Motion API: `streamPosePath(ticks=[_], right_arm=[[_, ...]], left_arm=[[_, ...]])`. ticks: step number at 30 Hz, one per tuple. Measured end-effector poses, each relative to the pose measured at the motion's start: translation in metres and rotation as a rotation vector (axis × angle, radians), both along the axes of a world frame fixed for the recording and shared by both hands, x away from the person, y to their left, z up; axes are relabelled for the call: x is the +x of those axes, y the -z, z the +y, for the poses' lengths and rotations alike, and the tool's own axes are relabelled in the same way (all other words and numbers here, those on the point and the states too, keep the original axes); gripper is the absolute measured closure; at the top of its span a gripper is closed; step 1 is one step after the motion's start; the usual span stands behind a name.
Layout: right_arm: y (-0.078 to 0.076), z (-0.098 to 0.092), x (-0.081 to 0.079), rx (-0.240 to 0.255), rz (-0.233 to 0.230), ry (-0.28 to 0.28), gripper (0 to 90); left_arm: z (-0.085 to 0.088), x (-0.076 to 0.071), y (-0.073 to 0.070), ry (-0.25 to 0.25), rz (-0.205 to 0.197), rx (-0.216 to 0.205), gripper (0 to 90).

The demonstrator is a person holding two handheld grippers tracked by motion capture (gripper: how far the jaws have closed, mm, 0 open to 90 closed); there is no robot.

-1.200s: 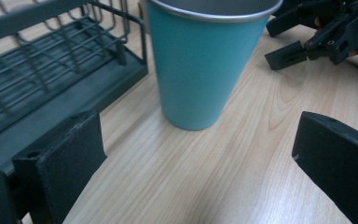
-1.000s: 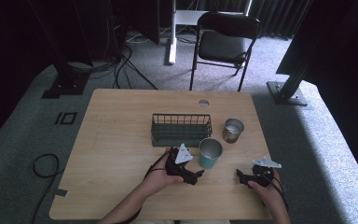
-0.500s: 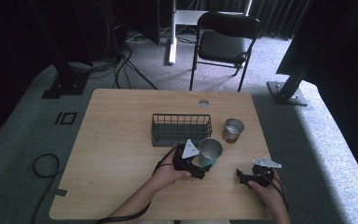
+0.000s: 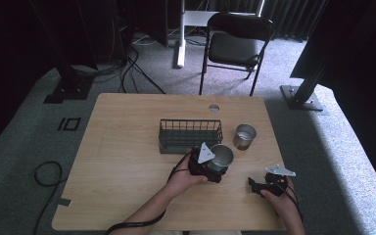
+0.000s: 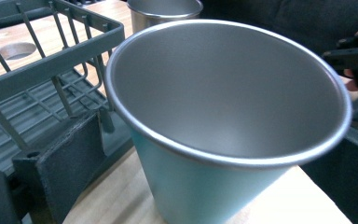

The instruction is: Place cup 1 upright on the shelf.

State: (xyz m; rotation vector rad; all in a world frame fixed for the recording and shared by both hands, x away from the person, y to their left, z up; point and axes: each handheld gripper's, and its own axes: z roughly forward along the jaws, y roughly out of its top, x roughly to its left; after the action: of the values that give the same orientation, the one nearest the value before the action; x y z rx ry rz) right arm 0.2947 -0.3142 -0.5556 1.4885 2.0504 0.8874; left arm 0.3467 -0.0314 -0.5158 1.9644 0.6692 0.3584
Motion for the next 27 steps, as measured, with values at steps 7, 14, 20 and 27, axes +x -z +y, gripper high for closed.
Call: streamPosePath(ticks=[7,14,20,27], right_arm=[[0.0,0.0,0.0,0.0,0.0,0.0,10.9],[0.0,0.0,0.0,0.0,0.0,0.0,10.9],[0.0,0.0,0.0,0.001,-0.001,0.0,10.9],[0.0,0.0,0.0,0.001,0.0,0.0,11.0]], left_arm=[[-0.008,0.004,0.003,-0.007,-0.004,-0.01,2.7],[-0.013,0.007,0.006,-0.014,-0.018,-0.011,2.8],[-0.018,0.007,0.005,0.001,-0.023,-0.005,2.8],[-0.023,0.007,0.004,0.003,-0.002,-0.011,7.9]])
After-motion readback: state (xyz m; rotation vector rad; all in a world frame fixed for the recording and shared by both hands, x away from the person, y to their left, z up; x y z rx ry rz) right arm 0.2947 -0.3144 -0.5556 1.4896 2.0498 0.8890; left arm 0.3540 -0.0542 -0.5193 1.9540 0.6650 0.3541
